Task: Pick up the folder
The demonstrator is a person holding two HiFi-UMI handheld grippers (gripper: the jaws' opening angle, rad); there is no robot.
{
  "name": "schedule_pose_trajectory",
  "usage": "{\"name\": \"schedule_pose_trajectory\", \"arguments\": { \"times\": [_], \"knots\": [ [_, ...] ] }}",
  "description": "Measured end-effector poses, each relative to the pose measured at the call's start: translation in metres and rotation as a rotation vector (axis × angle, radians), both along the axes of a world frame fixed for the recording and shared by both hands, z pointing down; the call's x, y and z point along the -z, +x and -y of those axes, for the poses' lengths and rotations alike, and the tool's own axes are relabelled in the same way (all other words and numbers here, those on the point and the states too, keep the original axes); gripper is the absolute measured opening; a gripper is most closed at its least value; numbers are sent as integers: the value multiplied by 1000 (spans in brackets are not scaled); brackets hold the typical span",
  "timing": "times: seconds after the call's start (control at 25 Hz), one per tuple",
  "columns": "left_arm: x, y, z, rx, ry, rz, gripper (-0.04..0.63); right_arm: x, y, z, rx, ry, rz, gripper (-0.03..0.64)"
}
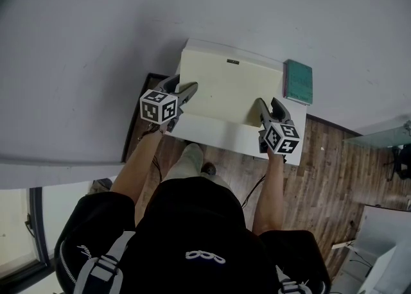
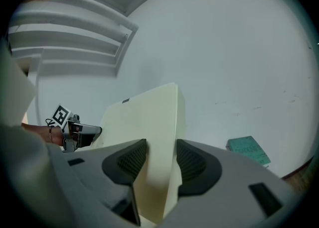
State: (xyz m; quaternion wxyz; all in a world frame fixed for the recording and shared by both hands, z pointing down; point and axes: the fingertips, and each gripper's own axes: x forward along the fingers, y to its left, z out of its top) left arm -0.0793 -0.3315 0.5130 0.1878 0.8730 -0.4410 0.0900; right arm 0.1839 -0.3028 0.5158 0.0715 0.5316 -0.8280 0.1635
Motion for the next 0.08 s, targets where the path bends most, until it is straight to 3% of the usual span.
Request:
{"name": "schedule_pose_trajectory", "arguments": {
  "times": [0.08],
  "knots": [
    [0, -1, 1, 0, 1, 2, 264, -1, -1, 1, -1, 0, 1, 204]
  ]
}}
